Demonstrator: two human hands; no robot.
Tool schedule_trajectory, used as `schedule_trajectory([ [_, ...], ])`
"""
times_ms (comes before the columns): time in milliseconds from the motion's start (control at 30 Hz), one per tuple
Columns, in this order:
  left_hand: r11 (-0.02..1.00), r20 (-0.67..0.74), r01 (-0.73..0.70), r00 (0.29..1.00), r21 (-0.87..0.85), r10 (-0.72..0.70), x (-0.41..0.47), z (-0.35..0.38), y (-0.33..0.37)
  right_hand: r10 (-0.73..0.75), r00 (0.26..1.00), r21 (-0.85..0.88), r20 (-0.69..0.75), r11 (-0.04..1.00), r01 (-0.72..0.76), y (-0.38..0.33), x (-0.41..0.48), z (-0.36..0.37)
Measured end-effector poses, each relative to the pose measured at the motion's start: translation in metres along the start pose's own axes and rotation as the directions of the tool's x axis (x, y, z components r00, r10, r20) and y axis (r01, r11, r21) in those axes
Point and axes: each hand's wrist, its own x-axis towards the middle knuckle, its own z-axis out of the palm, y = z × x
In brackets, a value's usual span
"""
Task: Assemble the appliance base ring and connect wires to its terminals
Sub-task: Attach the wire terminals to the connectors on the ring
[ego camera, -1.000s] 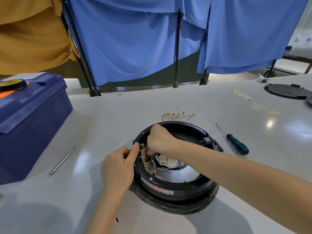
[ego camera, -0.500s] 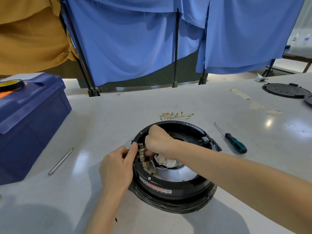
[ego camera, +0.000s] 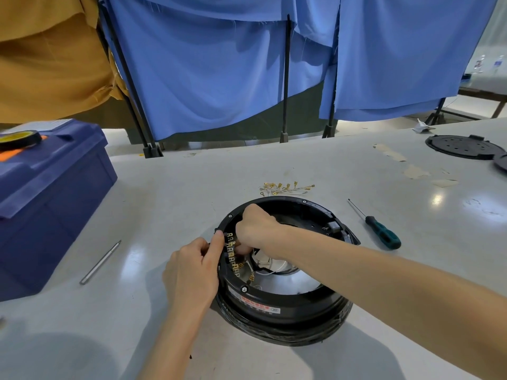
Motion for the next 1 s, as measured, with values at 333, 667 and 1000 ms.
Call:
schedule_trajectory([
  [333,1.000,-0.001,0.000,1.000,-0.022,0.000,-0.002,-0.003,0.003,-0.328,0.937,-0.156,0.123,0.926,0.344,0.017,-0.013,-0.024],
  [667,0.999,0.000,-0.002,1.000,-0.051,0.002,-0.003,-0.003,0.003,-0.470,0.870,-0.326,0.152,0.807,0.493,0.017,-0.013,-0.022],
  [1000,1.000,0.000,-0.002,1.000,-0.029,0.002,-0.004,-0.003,0.002,-0.492,0.858,-0.268,0.146,0.816,0.513,0.022,-0.011,-0.023],
])
